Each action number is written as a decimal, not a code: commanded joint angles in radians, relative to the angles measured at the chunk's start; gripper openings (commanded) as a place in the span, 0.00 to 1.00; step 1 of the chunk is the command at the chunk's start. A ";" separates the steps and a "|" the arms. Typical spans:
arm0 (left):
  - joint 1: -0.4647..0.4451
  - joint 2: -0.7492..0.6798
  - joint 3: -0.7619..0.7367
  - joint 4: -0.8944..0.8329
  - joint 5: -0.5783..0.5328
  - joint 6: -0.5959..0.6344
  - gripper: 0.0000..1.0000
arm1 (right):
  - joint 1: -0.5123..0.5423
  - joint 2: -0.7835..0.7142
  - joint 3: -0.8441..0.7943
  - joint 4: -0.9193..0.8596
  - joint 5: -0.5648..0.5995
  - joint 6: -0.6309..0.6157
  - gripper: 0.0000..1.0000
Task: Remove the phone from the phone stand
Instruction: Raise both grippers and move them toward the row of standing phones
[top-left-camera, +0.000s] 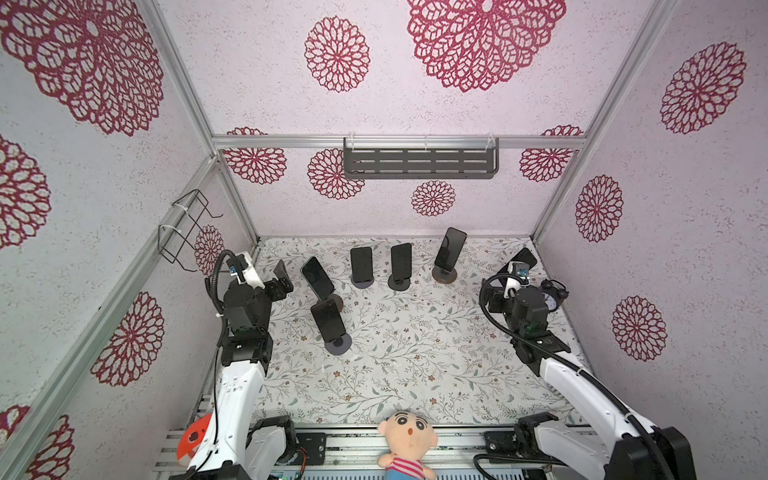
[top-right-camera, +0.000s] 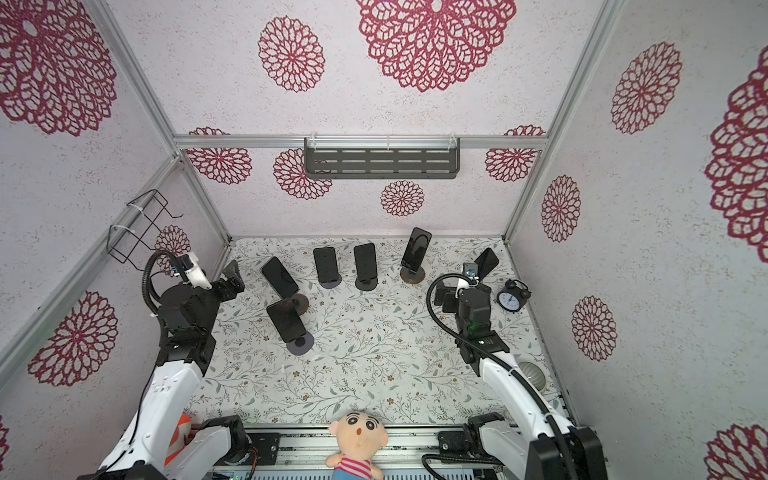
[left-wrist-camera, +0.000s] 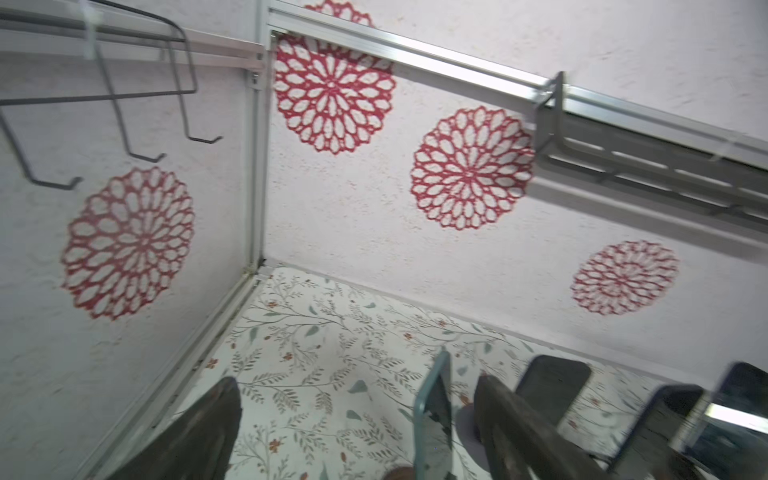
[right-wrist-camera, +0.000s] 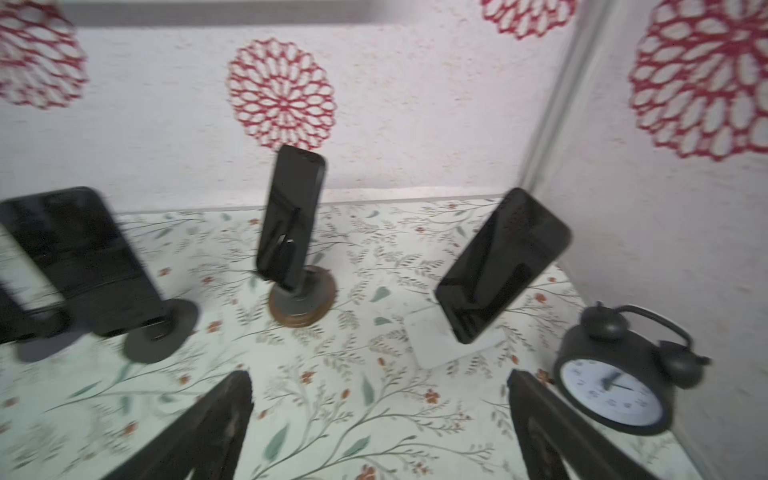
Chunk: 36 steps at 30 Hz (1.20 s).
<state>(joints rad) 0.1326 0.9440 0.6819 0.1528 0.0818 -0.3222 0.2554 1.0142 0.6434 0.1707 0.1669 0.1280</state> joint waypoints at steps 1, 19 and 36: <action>-0.015 0.013 -0.018 -0.131 0.319 -0.076 0.86 | 0.007 0.026 0.075 -0.298 -0.336 0.024 0.99; -0.163 -0.072 -0.106 -0.253 0.261 -0.108 0.82 | 0.041 0.136 0.101 -0.252 -0.556 -0.050 0.98; -0.163 -0.011 -0.135 -0.208 0.266 -0.107 0.48 | 0.041 0.094 0.062 -0.260 -0.548 -0.064 0.99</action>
<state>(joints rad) -0.0303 0.9310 0.5564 -0.0898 0.3492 -0.4248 0.2943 1.1324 0.7139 -0.1017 -0.3775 0.0792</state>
